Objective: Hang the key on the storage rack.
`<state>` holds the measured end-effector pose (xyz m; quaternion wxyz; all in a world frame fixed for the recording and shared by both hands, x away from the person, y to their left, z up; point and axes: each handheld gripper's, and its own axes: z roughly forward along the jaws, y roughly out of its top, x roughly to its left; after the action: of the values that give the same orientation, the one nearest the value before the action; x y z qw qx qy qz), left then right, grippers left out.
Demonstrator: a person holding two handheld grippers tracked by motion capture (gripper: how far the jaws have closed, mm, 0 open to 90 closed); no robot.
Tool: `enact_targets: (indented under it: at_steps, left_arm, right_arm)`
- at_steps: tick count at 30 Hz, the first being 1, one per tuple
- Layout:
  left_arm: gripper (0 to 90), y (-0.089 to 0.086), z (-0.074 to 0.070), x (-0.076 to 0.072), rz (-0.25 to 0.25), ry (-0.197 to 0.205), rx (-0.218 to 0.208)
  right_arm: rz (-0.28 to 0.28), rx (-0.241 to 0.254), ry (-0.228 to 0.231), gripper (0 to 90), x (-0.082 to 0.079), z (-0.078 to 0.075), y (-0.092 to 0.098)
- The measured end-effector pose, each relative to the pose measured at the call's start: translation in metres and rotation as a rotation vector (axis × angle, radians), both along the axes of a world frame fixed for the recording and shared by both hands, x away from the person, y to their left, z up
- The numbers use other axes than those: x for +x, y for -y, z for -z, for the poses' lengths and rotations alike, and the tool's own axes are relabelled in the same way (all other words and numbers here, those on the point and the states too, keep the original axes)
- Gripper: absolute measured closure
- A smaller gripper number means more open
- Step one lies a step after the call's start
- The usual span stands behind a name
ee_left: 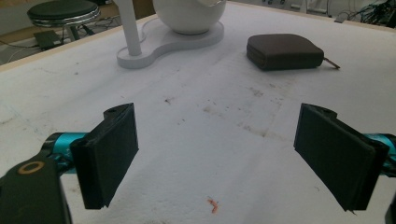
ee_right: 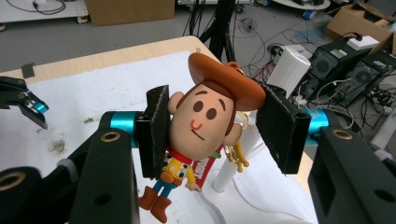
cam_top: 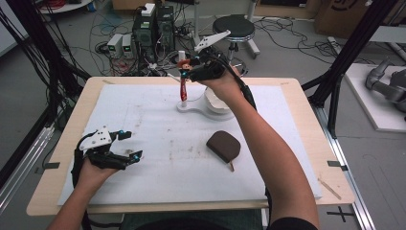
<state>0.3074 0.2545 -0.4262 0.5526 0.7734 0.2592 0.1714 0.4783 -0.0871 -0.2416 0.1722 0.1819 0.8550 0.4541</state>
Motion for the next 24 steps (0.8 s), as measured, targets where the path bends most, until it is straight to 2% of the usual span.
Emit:
enact_targets:
  at_steps: [7, 14, 24]
  left_arm:
    - [13.6, 0.0, 0.0, 0.0, 0.004, 0.004, 0.001]
    - [13.6, 0.0, 0.0, -0.001, 0.006, 0.003, 0.002]
    - [13.6, -0.001, 0.0, -0.001, 0.002, 0.003, 0.001]
  right_arm:
    - [-0.001, -0.017, 0.006, 46.9, 0.005, -0.002, -0.008]
    - [0.01, -0.037, -0.006, 46.8, 0.011, 0.002, -0.016]
    - [0.027, -0.033, -0.011, 46.7, 0.017, 0.004, -0.014]
